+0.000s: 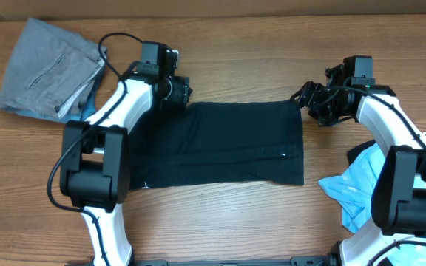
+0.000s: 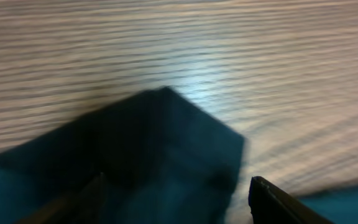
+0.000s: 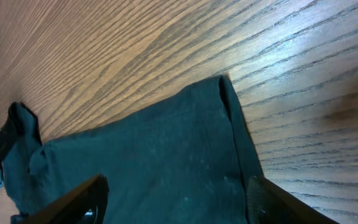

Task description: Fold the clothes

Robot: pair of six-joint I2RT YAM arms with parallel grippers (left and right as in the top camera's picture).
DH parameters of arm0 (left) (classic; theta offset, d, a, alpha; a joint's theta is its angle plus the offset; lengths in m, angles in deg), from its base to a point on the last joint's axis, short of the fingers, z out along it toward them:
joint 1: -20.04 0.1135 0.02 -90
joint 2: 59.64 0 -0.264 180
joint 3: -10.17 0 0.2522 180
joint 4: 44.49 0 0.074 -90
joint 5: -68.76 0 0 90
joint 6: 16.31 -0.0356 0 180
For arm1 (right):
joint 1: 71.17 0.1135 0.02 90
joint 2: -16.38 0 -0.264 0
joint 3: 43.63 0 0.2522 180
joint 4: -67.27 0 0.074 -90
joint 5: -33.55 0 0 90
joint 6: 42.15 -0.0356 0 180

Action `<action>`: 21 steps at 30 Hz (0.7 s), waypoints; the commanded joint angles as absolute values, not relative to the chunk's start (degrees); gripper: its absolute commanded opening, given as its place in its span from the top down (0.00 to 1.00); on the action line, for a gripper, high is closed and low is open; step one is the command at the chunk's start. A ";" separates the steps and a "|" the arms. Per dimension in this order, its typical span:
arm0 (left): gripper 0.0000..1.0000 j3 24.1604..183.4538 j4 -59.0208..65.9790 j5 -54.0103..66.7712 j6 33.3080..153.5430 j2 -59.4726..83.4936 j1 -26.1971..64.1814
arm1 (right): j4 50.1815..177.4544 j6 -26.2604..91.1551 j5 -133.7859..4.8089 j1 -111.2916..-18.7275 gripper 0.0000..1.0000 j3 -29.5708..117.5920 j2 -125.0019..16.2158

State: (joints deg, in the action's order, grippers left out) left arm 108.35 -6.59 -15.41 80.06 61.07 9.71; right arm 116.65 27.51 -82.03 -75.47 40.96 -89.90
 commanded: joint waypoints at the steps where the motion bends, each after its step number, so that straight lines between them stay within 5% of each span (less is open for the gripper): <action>1: 0.30 108.86 -8.42 -23.02 83.29 62.25 9.93 | 116.43 27.75 -82.66 -75.25 0.25 40.98 -89.83; 6: 0.46 108.86 -8.75 -24.90 83.60 64.57 9.93 | 116.23 27.75 -82.16 -75.25 0.25 40.98 -89.83; 10: 0.49 108.86 -9.19 -24.81 83.64 66.38 9.98 | 116.23 27.75 -82.03 -75.25 0.25 40.98 -89.83; 15: 0.74 108.90 -10.13 -24.90 84.06 66.62 10.06 | 116.21 27.77 -82.01 -75.25 0.25 40.98 -89.83; 21: 0.88 111.06 -7.31 -24.79 85.55 66.12 10.85 | 113.57 27.75 -77.37 -75.25 0.27 40.98 -89.83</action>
State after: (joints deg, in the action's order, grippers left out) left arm 108.88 -8.86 -24.70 84.32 64.78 10.24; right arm 114.75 27.51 -80.52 -75.47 40.94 -89.90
